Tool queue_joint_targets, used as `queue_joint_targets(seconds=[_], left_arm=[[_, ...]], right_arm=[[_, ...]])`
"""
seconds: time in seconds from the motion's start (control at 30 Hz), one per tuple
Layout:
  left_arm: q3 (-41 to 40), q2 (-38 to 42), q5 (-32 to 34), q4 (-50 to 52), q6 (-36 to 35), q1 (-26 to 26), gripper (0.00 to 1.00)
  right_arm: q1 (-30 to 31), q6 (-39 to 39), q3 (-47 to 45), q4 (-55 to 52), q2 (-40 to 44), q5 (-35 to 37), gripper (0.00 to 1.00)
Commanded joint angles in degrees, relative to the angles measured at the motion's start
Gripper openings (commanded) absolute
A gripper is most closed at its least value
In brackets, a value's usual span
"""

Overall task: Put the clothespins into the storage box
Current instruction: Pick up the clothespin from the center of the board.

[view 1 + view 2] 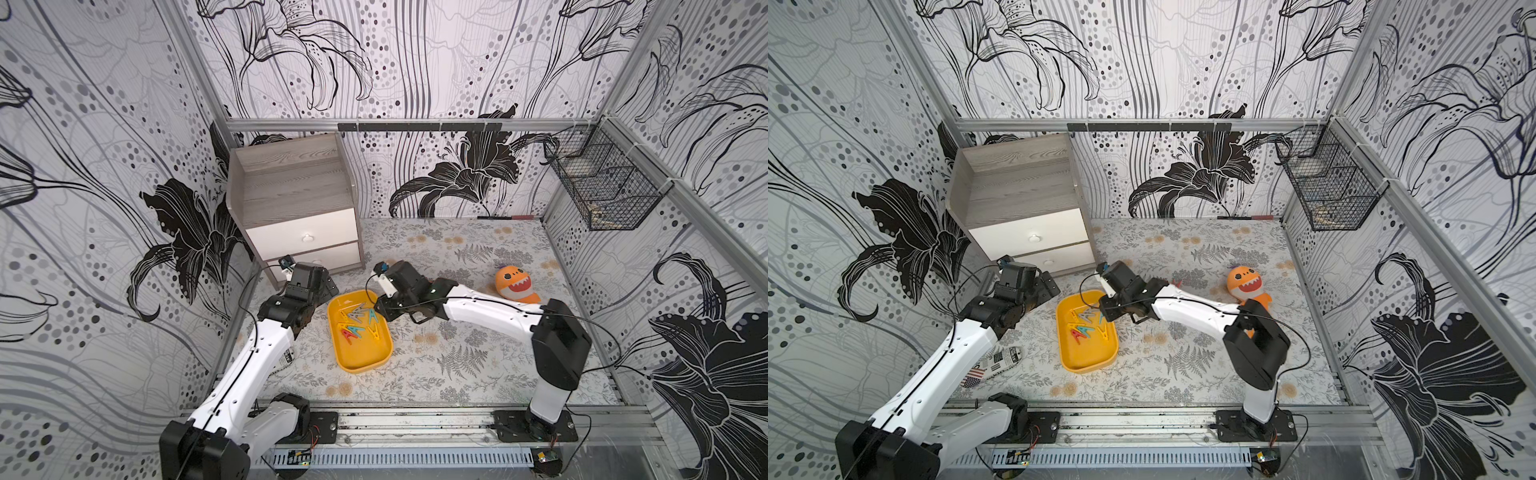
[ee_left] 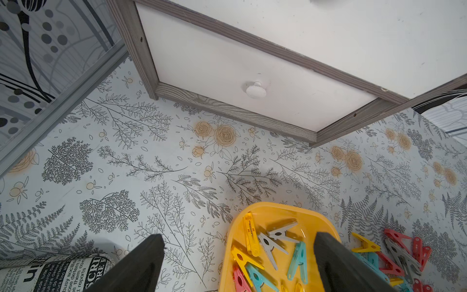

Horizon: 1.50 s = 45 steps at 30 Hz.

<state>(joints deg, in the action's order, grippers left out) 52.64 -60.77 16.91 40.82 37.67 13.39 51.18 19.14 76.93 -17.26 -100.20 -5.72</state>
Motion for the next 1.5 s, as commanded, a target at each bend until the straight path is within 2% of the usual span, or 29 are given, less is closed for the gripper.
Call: queue_joint_targets(seconds=[0.0,0.17,0.4,0.73,1.27,1.47], left_arm=[[1.2,0.9,0.4,-0.6,-0.5,-0.4,0.97],[0.6,0.8,0.1,-0.9,-0.7,-0.4,0.97],[0.8,1.2,0.0,-0.6,-0.6,-0.4,0.97],[0.8,1.3,0.1,-0.2,-0.7,-0.3,0.97],[0.6,1.0,0.0,-0.7,-0.6,-0.4,0.97],[0.3,0.7,-0.3,-1.2,-0.5,-0.4,0.97]], right_arm=[[-3.5,-0.9,-4.9,-2.6,2.9,5.7,0.33],[-6.3,-2.9,-8.3,-4.8,2.2,9.2,0.37],[-8.0,-2.8,-8.9,-2.4,-2.9,8.6,0.33],[-9.5,-2.8,-8.1,0.3,-7.8,5.6,0.33],[-9.5,-0.9,-10.5,3.6,-8.2,-2.2,0.32],[-8.8,-2.7,-9.9,2.0,-9.2,-3.4,0.34]])
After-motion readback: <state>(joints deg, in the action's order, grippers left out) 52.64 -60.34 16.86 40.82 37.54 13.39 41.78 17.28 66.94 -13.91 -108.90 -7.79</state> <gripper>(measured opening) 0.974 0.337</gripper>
